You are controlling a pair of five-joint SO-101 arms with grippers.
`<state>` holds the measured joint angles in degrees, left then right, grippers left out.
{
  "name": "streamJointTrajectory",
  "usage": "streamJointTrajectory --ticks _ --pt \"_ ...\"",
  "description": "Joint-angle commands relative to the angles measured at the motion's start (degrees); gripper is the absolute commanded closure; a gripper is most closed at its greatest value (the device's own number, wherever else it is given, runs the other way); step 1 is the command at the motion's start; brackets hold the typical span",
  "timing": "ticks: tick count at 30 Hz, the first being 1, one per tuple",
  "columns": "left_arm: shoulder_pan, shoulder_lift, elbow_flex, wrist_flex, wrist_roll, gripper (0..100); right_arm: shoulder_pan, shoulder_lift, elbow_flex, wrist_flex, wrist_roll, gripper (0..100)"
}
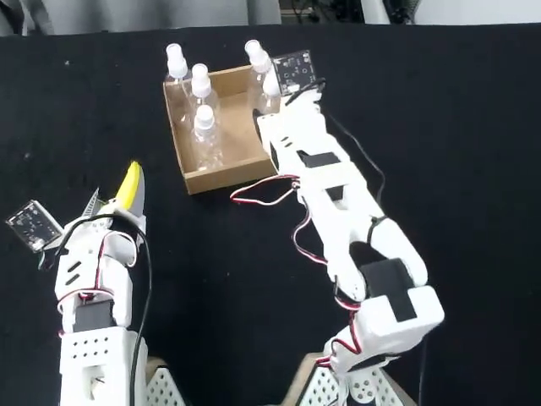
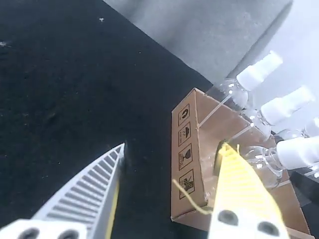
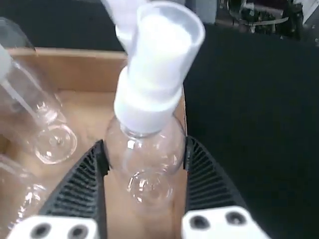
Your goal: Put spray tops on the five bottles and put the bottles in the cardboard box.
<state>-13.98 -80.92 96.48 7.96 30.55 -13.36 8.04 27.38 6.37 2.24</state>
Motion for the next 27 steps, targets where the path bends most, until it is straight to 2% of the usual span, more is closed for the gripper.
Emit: streamJointTrajectory --ticks 1,11,27 --pt "-0.4 -0.6 1.5 -0.5 -0.1 73 1.4 -0.2 -3.7 -1.8 -0.4 96.6" --pt "-0.4 -0.6 1.5 -0.5 -0.1 73 1.6 0.0 -1.9 -1.7 -0.3 95.9" --pt "-0.4 -0.4 1.5 -0.5 -0.1 73 1.9 0.0 0.5 -1.4 -0.3 77.3"
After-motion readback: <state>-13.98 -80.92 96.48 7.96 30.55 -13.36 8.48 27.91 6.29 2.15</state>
